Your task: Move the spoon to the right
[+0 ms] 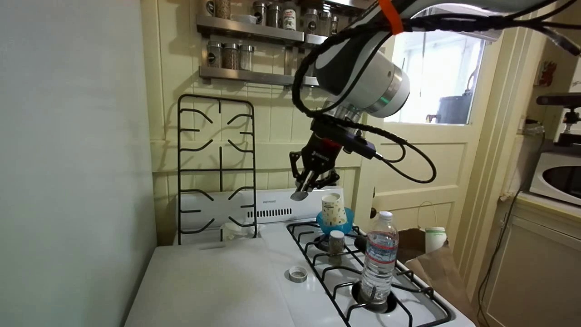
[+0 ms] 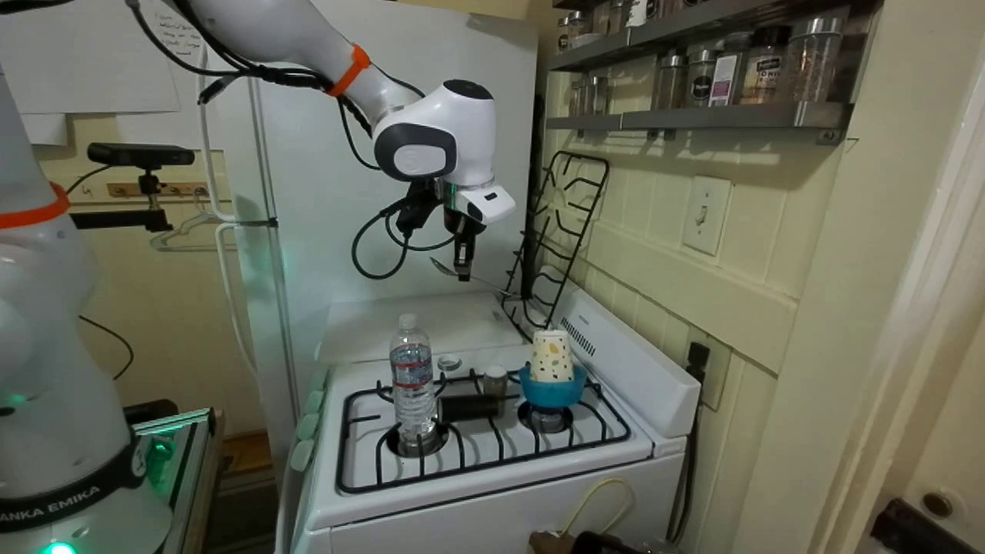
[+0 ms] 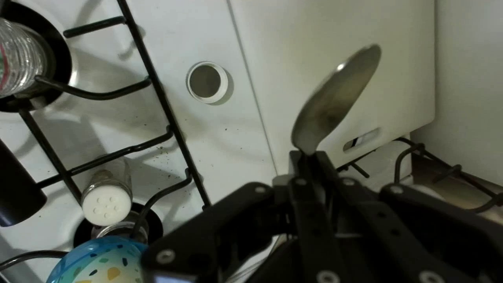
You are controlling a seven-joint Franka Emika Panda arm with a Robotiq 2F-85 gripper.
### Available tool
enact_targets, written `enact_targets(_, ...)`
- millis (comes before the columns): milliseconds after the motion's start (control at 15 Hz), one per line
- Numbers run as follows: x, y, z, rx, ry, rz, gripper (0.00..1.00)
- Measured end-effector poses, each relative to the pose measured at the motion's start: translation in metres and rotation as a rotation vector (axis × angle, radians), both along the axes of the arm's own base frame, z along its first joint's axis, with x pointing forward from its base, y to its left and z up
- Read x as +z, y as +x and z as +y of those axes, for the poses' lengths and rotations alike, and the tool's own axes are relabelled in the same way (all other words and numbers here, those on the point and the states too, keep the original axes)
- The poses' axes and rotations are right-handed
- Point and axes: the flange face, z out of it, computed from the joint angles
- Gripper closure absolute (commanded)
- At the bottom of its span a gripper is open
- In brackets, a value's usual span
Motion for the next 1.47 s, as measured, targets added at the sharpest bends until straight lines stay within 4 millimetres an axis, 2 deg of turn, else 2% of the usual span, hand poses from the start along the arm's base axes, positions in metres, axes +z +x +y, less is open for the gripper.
enact_targets(200, 0.013, -0.01, -0.015, -0.018, 0.016, -0.028, 0.98)
enact_targets(333, 0.014, -0.014, -0.023, -0.027, 0.016, -0.031, 0.98)
enact_targets(533, 0.007, -0.018, -0.031, -0.012, 0.003, -0.026, 0.98)
enact_targets(600, 0.004, -0.02, -0.033, -0.007, 0.002, -0.023, 0.91)
enact_targets(733, 0.0, -0.021, -0.035, -0.005, 0.004, -0.019, 0.91)
enact_targets(800, 0.0, -0.021, -0.036, -0.004, 0.004, -0.018, 0.98)
enact_targets(1067, -0.003, -0.021, -0.036, 0.023, -0.034, -0.013, 0.98)
enact_targets(1467, -0.017, -0.024, -0.058, 0.115, -0.201, 0.029, 0.98)
